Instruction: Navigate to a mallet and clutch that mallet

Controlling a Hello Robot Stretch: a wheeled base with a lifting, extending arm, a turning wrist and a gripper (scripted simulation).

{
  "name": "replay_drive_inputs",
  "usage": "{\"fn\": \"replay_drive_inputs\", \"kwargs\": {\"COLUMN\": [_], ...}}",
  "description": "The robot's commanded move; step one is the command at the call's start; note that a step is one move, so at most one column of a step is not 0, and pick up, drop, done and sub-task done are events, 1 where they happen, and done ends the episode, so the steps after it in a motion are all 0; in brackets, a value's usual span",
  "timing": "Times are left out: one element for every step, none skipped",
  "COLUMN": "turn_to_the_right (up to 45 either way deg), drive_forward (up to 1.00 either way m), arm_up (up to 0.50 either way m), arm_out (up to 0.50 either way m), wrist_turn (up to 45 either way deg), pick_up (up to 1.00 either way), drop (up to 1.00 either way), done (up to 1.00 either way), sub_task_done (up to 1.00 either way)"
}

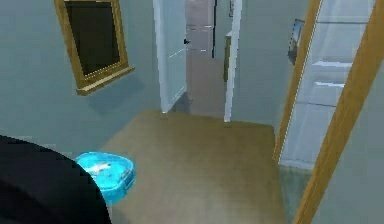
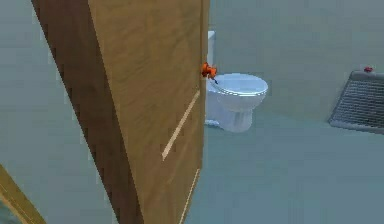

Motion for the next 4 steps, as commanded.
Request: {"fn": "replay_drive_inputs", "kwargs": {"turn_to_the_right": [18.0, 0.0, 0.0, 45.0], "drive_forward": [0.00, 1.00, 0.05, 0.00], "arm_up": [0.00, 0.00, 0.00, 0.00], "arm_out": [0.00, 0.00, 0.00, 0.00], "wrist_turn": [0.0, 0.0, 0.0, 0.0], "pick_up": [0.00, 0.00, 0.00, 0.00], "drop": [0.00, 0.00, 0.00, 0.00], "done": [0.00, 0.00, 0.00, 0.00], "sub_task_done": [0.00, 0.00, 0.00, 0.00]}}
